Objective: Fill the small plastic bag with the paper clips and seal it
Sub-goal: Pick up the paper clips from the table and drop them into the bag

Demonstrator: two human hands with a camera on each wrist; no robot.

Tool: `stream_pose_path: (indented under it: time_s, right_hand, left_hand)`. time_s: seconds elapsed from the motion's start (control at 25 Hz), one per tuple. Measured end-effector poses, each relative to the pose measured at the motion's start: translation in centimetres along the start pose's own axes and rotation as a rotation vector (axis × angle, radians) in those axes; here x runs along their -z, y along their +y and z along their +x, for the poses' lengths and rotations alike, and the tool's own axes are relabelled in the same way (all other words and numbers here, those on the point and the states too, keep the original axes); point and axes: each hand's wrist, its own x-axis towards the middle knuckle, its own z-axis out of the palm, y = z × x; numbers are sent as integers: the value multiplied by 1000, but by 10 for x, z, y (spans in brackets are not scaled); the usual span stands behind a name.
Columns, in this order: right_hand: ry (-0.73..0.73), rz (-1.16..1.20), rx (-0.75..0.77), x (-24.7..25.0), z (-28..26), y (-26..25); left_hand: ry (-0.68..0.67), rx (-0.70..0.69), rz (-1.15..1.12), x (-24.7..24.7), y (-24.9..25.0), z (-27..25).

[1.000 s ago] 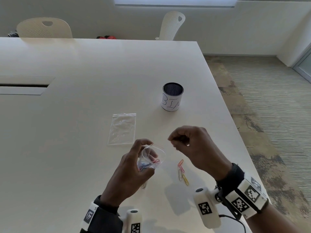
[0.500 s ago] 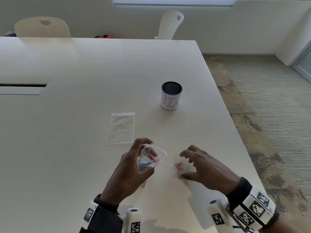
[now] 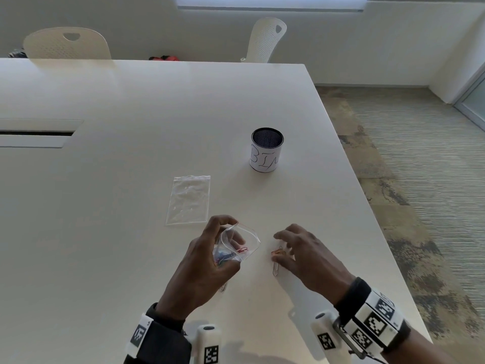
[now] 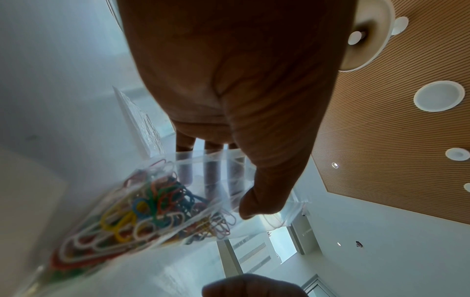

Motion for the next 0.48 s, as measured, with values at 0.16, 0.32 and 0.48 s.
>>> stream_pose_path:
  time_s: [0.16, 0.32, 0.48]
  right_hand:
    - [-43, -108, 90, -6, -5, -7]
    - [-30, -125, 91, -13, -4, -11]
    - [-15, -141, 59, -18, 1, -9]
  left_hand:
    - [15, -1, 0, 1, 1, -1]
    - [14, -2, 5, 1, 1, -1]
    - [23, 1, -6, 1, 2, -2]
